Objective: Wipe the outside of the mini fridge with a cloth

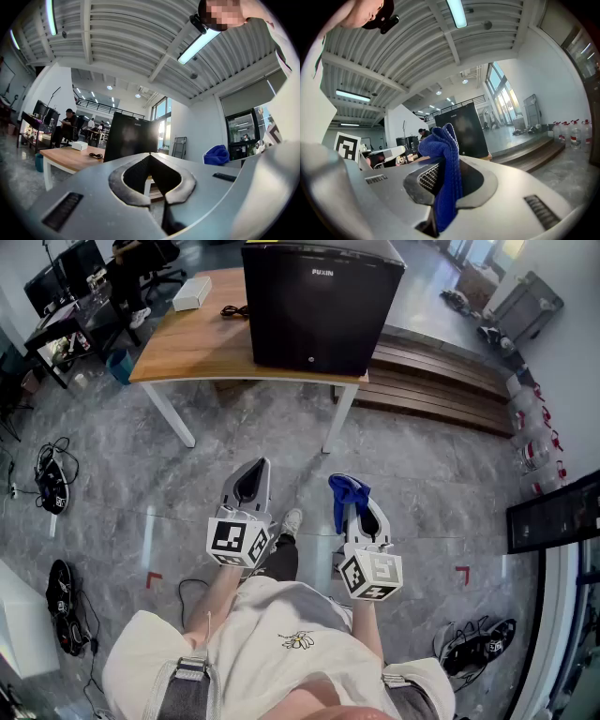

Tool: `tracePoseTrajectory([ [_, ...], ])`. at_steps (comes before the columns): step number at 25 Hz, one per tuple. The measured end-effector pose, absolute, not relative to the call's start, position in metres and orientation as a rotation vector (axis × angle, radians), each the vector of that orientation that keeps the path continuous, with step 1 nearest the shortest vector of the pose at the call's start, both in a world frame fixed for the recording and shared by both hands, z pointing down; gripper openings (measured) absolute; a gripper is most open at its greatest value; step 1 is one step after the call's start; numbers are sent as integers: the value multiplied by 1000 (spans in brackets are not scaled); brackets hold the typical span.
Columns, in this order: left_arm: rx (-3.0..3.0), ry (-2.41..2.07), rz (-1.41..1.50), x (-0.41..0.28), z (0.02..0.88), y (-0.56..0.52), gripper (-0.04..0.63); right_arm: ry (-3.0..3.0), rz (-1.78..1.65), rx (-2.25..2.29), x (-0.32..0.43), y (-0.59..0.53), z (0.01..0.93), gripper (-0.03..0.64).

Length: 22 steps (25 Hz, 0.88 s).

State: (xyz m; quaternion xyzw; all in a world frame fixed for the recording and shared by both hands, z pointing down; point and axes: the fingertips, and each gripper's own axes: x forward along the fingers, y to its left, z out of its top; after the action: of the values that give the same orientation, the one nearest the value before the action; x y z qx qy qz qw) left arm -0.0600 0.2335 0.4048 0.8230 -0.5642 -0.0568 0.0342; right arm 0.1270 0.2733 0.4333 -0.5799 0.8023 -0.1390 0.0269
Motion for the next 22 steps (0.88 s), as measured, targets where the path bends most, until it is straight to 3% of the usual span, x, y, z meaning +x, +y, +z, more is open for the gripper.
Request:
tracePoseTrajectory([
  [13,2578,-1777,-287,-89,359,21,5,2560,-237,-1678,84,35,371,61],
  [22,2559,-1814,-315,-101,345,-60,5,2537,-357,-1698,67,-50,380,61],
])
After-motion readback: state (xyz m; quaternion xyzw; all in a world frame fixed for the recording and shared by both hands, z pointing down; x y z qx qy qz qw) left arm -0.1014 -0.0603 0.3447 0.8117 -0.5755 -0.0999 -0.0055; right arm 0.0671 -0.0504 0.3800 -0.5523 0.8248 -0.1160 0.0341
